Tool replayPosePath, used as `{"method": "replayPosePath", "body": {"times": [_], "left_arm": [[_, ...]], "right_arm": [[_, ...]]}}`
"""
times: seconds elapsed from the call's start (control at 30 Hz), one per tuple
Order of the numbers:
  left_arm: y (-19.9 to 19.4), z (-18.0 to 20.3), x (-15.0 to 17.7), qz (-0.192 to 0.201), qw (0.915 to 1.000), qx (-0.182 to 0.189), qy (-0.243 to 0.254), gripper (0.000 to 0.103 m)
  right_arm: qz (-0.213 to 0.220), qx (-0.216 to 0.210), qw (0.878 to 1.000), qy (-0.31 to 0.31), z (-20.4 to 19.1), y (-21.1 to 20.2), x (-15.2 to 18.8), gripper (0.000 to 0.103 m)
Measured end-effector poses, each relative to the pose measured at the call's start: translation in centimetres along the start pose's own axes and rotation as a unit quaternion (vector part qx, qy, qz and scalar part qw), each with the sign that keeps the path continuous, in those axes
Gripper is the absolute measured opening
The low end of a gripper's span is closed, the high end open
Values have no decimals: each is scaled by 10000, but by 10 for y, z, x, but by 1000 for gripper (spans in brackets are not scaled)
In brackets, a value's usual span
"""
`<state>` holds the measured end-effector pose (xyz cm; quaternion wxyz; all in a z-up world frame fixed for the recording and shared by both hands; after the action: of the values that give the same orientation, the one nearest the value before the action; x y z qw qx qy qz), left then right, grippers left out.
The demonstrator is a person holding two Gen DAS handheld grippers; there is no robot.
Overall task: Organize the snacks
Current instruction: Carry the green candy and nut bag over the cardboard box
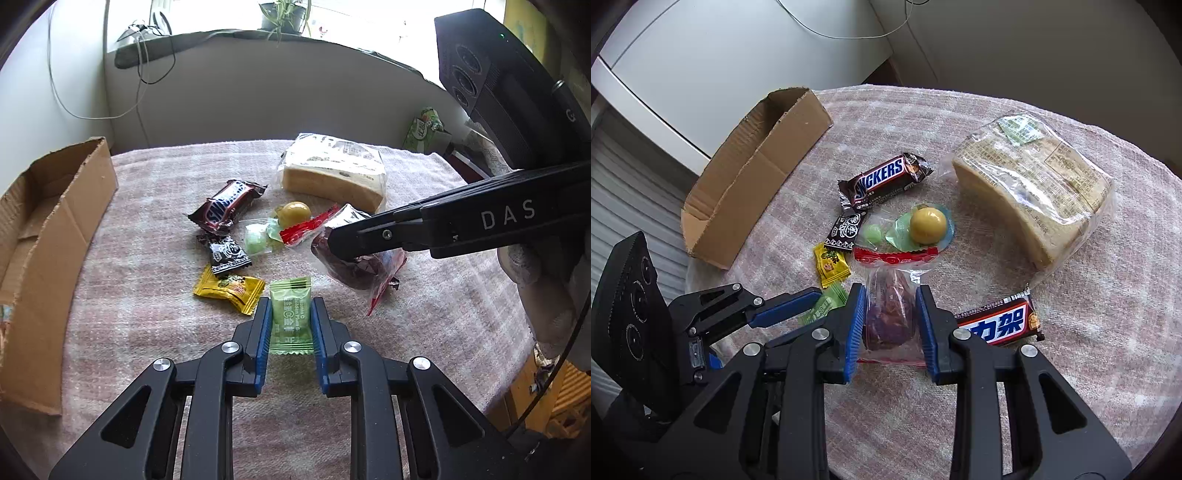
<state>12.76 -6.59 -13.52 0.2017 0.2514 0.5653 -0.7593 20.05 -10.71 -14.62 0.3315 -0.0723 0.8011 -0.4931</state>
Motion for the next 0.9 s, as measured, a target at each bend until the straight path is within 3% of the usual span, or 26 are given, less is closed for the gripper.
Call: {"method": "replayPosePath", "body": {"times": [0.43,0.9], "left_arm": [[-53,-49,-22,585,9976,-276,-260,19],[-102,-138,-35,1050,9876,-849,-798,19]], "right_arm": [[383,-101,9987,-326,-50,-22,-30,29],[490,-323,9957,-718,-116,0,-90,29]]}}
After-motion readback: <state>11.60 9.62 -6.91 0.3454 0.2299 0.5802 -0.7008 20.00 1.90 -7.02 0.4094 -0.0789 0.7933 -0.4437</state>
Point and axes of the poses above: each gripper's, at about its wrist camera, not at the fingertips, and y roughly the way its jaws point, z to its right, x to its underside, the point moved 8 cm from there along y, roughly the way its jaws point, and after that the axes turned 8 degrees about -y, right-handed, at the moved point
